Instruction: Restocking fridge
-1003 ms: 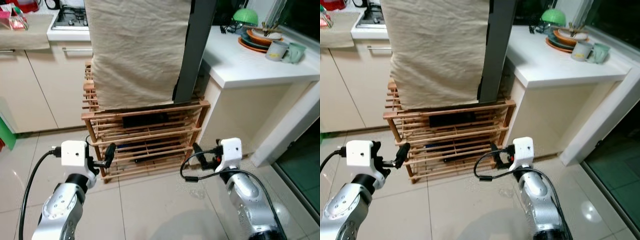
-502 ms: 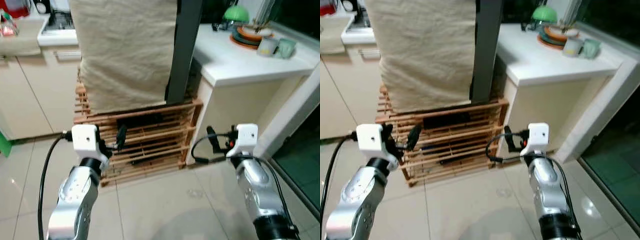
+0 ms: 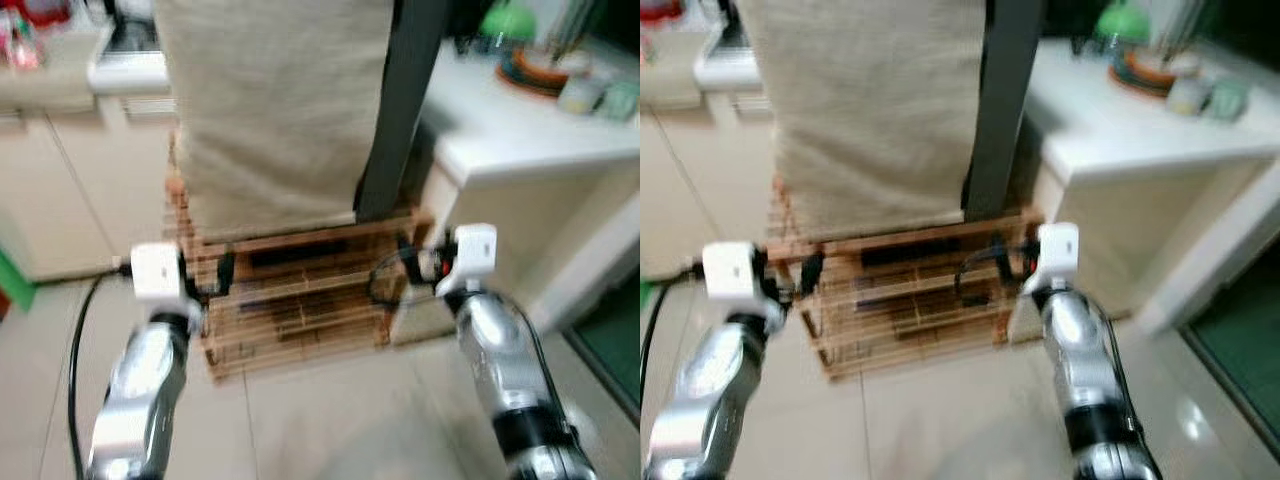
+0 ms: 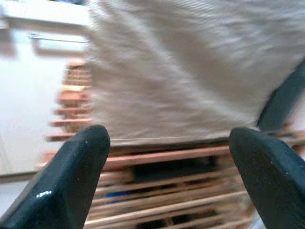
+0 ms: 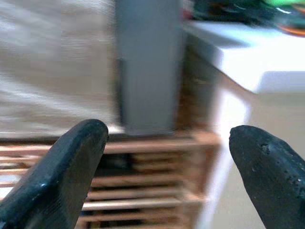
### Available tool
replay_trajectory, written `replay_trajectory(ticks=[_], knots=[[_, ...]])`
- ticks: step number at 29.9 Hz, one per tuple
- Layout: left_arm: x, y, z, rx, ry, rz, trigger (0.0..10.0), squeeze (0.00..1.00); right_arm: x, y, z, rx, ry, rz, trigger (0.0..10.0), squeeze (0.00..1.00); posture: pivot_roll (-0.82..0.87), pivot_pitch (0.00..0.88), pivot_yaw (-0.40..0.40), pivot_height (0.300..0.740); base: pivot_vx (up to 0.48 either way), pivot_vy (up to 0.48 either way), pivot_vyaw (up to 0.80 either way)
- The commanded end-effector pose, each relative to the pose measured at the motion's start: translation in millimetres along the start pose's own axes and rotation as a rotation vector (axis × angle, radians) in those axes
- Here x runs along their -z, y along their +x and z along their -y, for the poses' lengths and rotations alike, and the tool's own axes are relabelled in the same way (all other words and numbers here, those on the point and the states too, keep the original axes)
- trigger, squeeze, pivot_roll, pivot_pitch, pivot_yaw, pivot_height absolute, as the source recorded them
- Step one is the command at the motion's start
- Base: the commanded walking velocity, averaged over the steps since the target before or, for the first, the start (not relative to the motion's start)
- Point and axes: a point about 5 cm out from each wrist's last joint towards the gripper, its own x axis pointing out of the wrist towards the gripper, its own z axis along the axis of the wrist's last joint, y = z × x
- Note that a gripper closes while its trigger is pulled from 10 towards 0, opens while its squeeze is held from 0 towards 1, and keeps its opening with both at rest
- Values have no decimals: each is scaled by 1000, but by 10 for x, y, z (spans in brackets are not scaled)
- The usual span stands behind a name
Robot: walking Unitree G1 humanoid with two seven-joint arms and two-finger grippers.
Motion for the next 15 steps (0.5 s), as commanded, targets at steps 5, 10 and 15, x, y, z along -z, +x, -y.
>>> replay_trajectory(ticks=[5,10,15], knots=[[-64,19,-115,-18,21,17,10000,0,23,22,-71,-13,17,3,10000,0,-70,0,-32,740,0,480,-765],[-73,55,-162,-21,48,12,10000,0,55,12,-70,-8,19,0,10000,0,-71,0,-24,740,0,480,-763],[-96,74,-193,-10,89,9,10000,0,77,5,-64,6,33,4,10000,0,-73,0,-11,740,0,480,-755]])
